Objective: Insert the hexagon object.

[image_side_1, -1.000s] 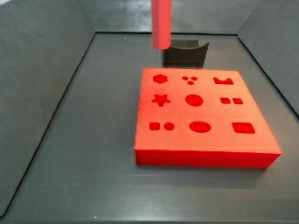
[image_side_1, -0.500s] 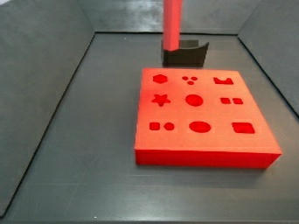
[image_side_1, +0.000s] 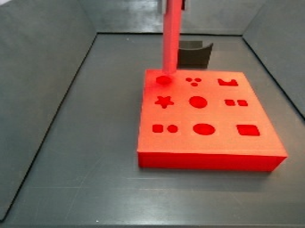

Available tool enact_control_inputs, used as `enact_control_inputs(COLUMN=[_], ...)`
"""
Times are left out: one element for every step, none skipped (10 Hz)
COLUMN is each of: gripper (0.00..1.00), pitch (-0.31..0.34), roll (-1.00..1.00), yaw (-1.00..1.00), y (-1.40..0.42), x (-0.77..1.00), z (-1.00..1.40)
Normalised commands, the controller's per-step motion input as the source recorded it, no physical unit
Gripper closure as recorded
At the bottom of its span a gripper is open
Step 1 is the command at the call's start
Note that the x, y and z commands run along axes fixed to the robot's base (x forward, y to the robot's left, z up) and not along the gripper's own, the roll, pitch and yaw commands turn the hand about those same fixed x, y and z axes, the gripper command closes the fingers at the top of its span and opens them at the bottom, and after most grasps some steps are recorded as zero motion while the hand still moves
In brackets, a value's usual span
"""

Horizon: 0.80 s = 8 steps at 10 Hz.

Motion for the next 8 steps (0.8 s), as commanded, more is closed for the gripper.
enact_control_inputs(gripper=[1.0,1.0,1.0,1.0,1.0,1.0,1.0,1.0], pitch=[-0.086,-0.061,-0.089,-0.06,-0.007,0.0,0.0,0.0], roll=[0.0,0.12,0.1,0.03,0.11,0.13,0.11,0.08], yaw=[0.22,0.38,0.38,0.07,0.14,0.17,0.1,0.0], y=[-0.19,-0.36,-0.41,-0.26,0.0,0.23,0.25,0.11], x=[-0.03,-0.19,-0.26,0.0,0.09,0.2,0.03,-0.05], z=[-0.12,-0.07,-0.03,-0.07,-0.18,-0.17,-0.17,-0.19])
